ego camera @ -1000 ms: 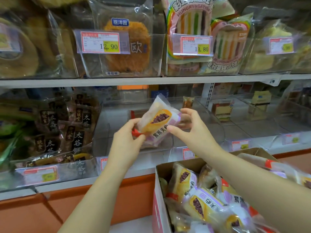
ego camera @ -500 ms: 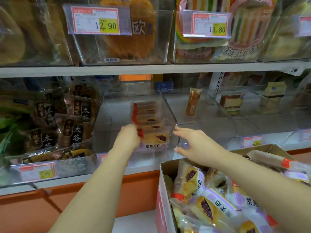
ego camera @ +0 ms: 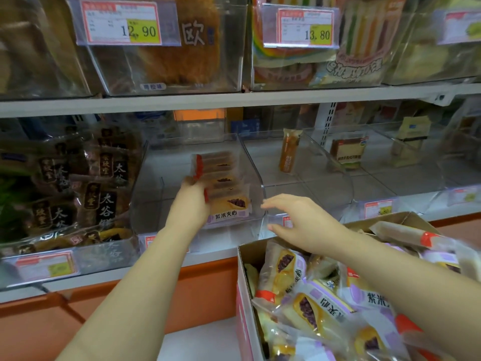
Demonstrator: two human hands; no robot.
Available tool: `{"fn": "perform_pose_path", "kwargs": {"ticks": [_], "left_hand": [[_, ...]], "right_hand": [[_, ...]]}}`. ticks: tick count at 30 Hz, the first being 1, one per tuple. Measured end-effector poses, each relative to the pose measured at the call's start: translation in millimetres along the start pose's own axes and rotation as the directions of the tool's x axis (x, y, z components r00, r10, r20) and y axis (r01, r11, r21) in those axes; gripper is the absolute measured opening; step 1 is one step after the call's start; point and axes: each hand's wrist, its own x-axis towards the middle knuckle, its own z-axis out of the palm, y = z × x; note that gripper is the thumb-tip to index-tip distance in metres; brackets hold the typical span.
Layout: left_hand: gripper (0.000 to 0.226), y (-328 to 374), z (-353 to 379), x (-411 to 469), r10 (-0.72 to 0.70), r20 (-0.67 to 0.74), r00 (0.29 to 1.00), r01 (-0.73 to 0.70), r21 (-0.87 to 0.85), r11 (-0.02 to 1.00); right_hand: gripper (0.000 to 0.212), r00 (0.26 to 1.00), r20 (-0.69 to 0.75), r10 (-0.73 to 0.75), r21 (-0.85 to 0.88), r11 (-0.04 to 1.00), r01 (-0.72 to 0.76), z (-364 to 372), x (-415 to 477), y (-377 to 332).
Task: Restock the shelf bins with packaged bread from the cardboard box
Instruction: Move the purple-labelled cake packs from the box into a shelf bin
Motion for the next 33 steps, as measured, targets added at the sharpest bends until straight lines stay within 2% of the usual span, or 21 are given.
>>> {"fn": "perform_pose_path", "kwargs": {"ticks": [3, 6, 10, 14, 17, 21, 24, 28, 31, 33], "left_hand": [[0.035, 10, -4, -25, 0.083, -0.138, 0.987, -0.086, -0.013, 0.996], [0.028, 24, -7, -50, 0.208, -0.172, 0.963, -0.216, -0.024, 0.976], [0.026, 31, 0, -80, 0.304, -0.054, 0.951, -0.307, -0.066, 0.949], [0.024, 33, 8, -95, 0.294, 0.179, 0.939, -0.287, -0.069, 0.956], [0.028, 32, 13, -94, 0.297, 0.265, 0.917, -0.292, -0.056, 0.955], [0.032, 34, 16, -84, 0.304, 0.324, 0.896, -0.318, -0.011, 0.948], [0.033, 36, 21, -80, 0.3, 0.387, 0.872, -0.334, 0.023, 0.942], [0.033, 38, 25, -81, 0.288, 0.439, 0.851, -0.346, 0.057, 0.936], [0.034, 39, 23, -83, 0.295, 0.442, 0.847, -0.352, 0.051, 0.935], [0.035, 39, 19, -83, 0.327, 0.376, 0.867, -0.345, -0.021, 0.938]], "right_hand": [[0.032, 0.994, 0.105, 0.036, -0.016, 0.999, -0.035, 2, -10, 1], [0.026, 0.967, 0.236, 0.093, -0.102, 0.992, -0.07, 10, -13, 0], [0.009, 0.962, 0.198, 0.19, -0.138, 0.977, -0.164, 15, -10, -2], [0.032, 0.943, 0.245, 0.224, -0.228, 0.959, -0.168, 19, -10, -2], [0.03, 0.941, 0.238, 0.239, -0.164, 0.965, -0.204, 23, -11, -1], [0.017, 0.956, 0.139, 0.259, -0.116, 0.963, -0.244, 27, -15, -3], [0.019, 0.969, 0.107, 0.224, -0.233, 0.953, -0.195, 31, -15, -7], [0.02, 0.963, 0.146, 0.229, -0.36, 0.919, -0.164, 32, -9, -12], [0.016, 0.959, 0.178, 0.222, -0.343, 0.927, -0.151, 30, -8, -14], [0.015, 0.971, 0.136, 0.198, -0.304, 0.941, -0.149, 21, -11, -15]]}}
